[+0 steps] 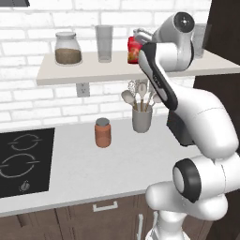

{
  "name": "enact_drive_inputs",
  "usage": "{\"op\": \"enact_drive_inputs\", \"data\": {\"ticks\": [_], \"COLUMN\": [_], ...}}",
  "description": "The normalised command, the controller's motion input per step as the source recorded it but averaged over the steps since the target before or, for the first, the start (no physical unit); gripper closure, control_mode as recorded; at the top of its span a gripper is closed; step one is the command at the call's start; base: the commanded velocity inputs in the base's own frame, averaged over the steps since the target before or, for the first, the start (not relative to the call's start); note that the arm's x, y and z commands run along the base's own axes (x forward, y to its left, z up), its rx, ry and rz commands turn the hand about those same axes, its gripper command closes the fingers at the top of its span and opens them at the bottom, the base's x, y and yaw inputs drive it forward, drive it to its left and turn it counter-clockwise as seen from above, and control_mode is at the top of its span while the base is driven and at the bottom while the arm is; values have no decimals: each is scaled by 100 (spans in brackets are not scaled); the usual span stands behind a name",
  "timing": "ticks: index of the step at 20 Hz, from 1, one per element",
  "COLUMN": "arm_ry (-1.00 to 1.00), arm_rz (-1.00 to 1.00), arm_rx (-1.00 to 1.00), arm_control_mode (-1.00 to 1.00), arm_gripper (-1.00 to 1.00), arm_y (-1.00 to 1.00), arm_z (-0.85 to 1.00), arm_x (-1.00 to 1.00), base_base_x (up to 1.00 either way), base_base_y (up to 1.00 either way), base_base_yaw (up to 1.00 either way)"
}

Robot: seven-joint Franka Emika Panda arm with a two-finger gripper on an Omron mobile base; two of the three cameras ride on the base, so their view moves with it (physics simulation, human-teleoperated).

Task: Put the shaker and condiment bottle from the counter next to their counterparts in the cabinet.

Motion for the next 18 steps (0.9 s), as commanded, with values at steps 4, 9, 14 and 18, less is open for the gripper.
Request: {"op": "enact_drive_inputs", "data": {"ticks": [4,9,14,18], "arm_ry": [-12,0,0,7], "arm_rz": [2,0,0,0], "arm_rx": [0,0,-2,-2], "arm_control_mode": [-100,-100,-100,-100], "arm_gripper": [100,100,100,100], "arm_y": [-5,-11,5,30], "arm_z": [2,0,65,100], "arm_x": [33,0,-41,-65], "base_base_x": [0,0,0,0], "base_base_y": [0,0,0,0], "base_base_yaw": [0,0,0,0]}}
